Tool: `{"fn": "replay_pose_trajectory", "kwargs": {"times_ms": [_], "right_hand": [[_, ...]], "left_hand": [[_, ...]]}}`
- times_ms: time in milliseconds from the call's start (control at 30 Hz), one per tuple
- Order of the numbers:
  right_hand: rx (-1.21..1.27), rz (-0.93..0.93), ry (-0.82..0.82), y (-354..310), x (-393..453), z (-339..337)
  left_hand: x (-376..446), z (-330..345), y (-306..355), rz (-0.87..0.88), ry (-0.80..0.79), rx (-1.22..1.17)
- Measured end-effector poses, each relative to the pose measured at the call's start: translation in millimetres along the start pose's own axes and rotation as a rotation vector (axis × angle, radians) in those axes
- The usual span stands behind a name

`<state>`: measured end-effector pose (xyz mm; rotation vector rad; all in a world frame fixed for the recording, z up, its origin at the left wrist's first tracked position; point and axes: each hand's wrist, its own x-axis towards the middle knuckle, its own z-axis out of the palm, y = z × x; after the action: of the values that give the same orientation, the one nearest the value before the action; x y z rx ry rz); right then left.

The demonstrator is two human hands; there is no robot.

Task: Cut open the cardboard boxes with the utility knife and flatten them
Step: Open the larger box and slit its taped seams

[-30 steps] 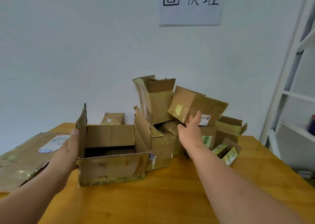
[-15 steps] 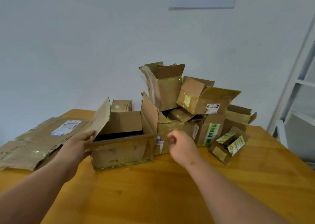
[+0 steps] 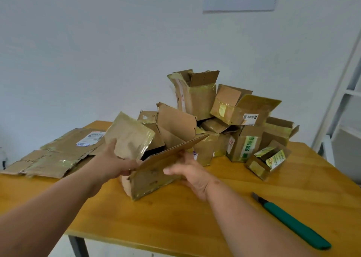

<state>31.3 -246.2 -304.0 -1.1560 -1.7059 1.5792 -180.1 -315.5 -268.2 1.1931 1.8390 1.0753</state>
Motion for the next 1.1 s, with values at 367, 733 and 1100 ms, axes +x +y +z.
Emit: {"fn": "replay_pose_trajectory", "kwargs": {"times_ms": [367, 733, 1100], "right_hand": [[0.217, 0.022, 0.088, -33, -43, 31], [0.382, 0.087, 0.528, -25, -94, -36], [-0.005, 0.172, 0.862, -14, -98, -100]], "left_hand": [[-38, 15, 6, 0.076, -0.173, 0.358], [-38, -4, 2, 0.218, 0.326, 0.612], [-42, 2, 16, 0.076, -0.143, -0.554]]}}
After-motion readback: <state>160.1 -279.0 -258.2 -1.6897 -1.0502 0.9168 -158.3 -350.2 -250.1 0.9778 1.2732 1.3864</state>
